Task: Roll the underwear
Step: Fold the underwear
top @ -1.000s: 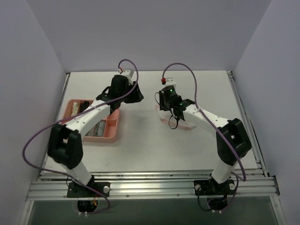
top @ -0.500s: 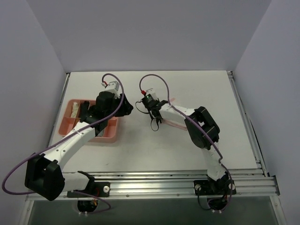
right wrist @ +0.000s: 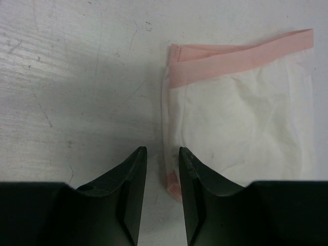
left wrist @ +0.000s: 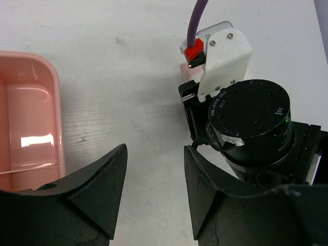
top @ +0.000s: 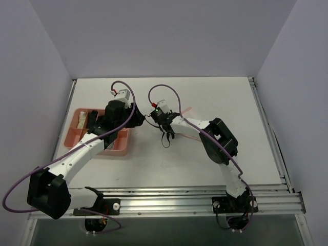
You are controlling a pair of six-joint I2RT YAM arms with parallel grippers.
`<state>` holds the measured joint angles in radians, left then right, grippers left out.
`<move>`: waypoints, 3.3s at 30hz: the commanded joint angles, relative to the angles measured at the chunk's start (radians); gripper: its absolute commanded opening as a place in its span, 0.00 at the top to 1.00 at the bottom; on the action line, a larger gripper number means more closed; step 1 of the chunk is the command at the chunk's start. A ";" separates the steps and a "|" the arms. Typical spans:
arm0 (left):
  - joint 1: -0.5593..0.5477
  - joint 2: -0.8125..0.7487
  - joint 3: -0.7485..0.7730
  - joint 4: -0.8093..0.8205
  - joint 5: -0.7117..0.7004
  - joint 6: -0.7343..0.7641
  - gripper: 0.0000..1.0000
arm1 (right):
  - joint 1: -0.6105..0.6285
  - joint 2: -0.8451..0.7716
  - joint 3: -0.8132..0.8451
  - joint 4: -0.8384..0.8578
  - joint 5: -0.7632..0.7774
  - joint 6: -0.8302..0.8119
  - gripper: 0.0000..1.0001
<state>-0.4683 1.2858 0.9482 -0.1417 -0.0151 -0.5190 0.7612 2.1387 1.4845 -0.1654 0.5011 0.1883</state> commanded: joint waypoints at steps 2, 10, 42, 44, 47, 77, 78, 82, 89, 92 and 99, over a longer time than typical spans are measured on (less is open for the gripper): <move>0.005 -0.022 0.003 0.060 -0.009 0.007 0.43 | 0.001 -0.028 -0.016 -0.043 0.027 -0.004 0.72; 0.005 -0.029 0.004 0.048 -0.028 0.010 0.43 | 0.000 0.001 -0.020 -0.017 0.059 -0.012 0.72; 0.260 0.090 0.031 0.090 0.228 -0.125 0.47 | 0.064 -0.313 -0.240 0.080 -0.278 0.073 1.00; 0.260 0.110 0.037 0.090 0.251 -0.115 0.47 | 0.058 -0.327 -0.222 0.067 -0.318 0.074 1.00; 0.260 0.144 0.055 0.109 0.306 -0.098 0.46 | 0.029 -0.336 -0.191 0.044 -0.403 0.071 1.00; 0.100 0.457 0.271 0.076 0.351 -0.012 0.46 | -0.324 -0.213 -0.118 0.145 -0.843 0.005 1.00; 0.086 0.464 0.285 0.076 0.345 -0.013 0.46 | -0.332 -0.220 -0.145 0.156 -0.851 0.014 1.00; 0.051 0.501 0.323 0.062 0.333 -0.013 0.46 | -0.373 -0.235 -0.179 0.224 -0.877 0.039 1.00; 0.011 0.553 0.373 0.047 0.314 -0.012 0.46 | -0.422 -0.227 -0.207 0.270 -0.892 0.060 1.00; 0.002 0.576 0.388 0.042 0.311 -0.012 0.46 | -0.434 -0.217 -0.198 0.265 -0.895 0.053 1.00; -0.018 0.615 0.411 0.059 0.325 -0.013 0.46 | -0.464 -0.203 -0.205 0.276 -0.900 0.069 1.00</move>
<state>-0.4725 1.8854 1.3056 -0.0982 0.3069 -0.5419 0.3099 1.9690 1.2858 0.0845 -0.3820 0.2413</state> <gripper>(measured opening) 0.537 0.005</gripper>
